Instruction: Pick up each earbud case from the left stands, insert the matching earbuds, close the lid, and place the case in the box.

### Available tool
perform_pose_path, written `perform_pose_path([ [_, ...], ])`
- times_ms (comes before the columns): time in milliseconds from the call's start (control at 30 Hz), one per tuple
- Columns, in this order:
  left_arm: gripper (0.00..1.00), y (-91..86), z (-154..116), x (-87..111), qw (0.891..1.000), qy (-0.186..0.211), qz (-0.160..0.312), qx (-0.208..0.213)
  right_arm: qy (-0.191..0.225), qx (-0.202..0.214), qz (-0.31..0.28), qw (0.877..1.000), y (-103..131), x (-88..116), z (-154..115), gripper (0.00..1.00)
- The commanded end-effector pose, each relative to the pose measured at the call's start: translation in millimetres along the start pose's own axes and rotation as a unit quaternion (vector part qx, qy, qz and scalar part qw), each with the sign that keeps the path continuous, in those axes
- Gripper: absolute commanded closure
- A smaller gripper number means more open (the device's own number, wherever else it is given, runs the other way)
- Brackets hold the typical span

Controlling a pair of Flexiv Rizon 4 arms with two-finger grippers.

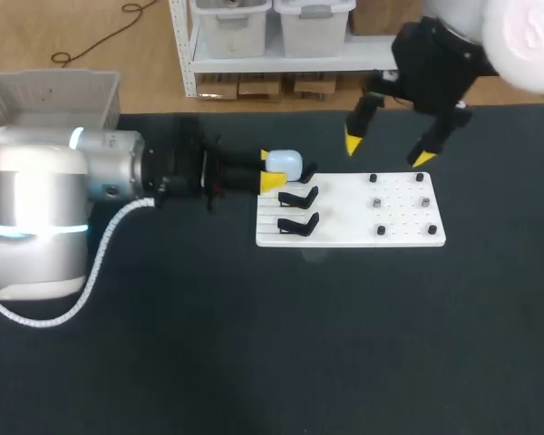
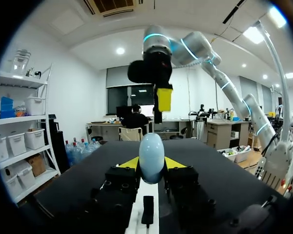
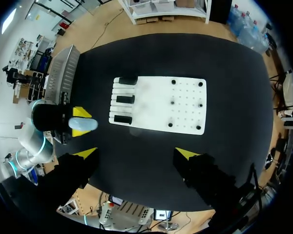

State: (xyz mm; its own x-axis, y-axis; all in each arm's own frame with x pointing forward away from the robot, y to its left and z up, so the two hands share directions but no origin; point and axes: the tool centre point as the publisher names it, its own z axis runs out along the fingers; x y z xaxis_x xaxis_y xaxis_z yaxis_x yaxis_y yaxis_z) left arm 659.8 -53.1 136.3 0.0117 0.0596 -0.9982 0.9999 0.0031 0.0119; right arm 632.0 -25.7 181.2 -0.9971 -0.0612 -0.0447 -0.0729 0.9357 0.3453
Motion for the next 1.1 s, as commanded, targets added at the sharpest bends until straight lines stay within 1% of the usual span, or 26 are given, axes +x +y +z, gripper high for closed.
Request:
perform_pose_path([
  [33, 1.00, -18.4, -18, -26.5, 0.998, 0.002, -0.012, -0.060, -0.143, -0.003, -0.008, 0.990, -6, 19, -8, 0.00],
  [133, 1.00, -20.4, -30, -42.5, 0.996, -0.018, -0.038, -0.084, -0.151, 0.002, -0.023, 0.988, -8, 23, -7, 0.00],
  [267, 1.00, -19.3, -52, -61.3, 0.991, -0.019, -0.050, -0.121, -0.152, -0.002, -0.031, 0.988, -12, 25, -7, 0.00],
  [433, 1.00, -13.4, -84, -81.2, 0.984, 0.002, -0.038, -0.176, -0.149, -0.005, -0.034, 0.988, -14, 24, -6, 0.00],
  [567, 1.00, -5.4, -112, -86.4, 0.973, 0.037, -0.037, -0.223, -0.149, -0.005, -0.034, 0.988, -14, 24, -6, 0.00],
  [667, 1.00, 3.9, -135, -86.4, 0.964, 0.067, -0.036, -0.255, -0.149, -0.005, -0.034, 0.988, -14, 24, -6, 0.00],
  [767, 1.00, 18.2, -163, -80.8, 0.949, 0.092, -0.042, -0.298, -0.149, -0.005, -0.034, 0.988, -14, 24, -6, 0.00],
  [800, 1.00, 23.4, -173, -78.2, 0.944, 0.109, -0.039, -0.309, -0.149, -0.005, -0.034, 0.988, -14, 24, -6, 0.00],
  [833, 1.00, 29.2, -183, -74.1, 0.937, 0.116, -0.041, -0.328, -0.149, -0.005, -0.034, 0.988, -14, 24, -6, 0.00],
  [867, 1.00, 35.4, -194, -70.0, 0.930, 0.111, -0.051, -0.346, -0.149, -0.005, -0.034, 0.988, -14, 24, -6, 0.00],
  [933, 1.00, 48.0, -214, -60.6, 0.917, 0.136, -0.045, -0.373, -0.149, -0.005, -0.034, 0.988, -14, 24, -6, 0.00],
  [967, 1.00, 55.1, -225, -55.7, 0.910, 0.133, -0.051, -0.389, -0.149, -0.005, -0.034, 0.988, -14, 24, -6, 0.00],
  [1033, 1.00, 68.0, -242, -46.9, 0.900, 0.148, -0.050, -0.407, -0.149, -0.005, -0.034, 0.988, -14, 24, -6, 0.00],
  [1100, 1.00, 83.8, -265, -35.3, 0.888, 0.154, -0.053, -0.431, -0.149, -0.005, -0.034, 0.988, -14, 24, -6, 0.00],
])
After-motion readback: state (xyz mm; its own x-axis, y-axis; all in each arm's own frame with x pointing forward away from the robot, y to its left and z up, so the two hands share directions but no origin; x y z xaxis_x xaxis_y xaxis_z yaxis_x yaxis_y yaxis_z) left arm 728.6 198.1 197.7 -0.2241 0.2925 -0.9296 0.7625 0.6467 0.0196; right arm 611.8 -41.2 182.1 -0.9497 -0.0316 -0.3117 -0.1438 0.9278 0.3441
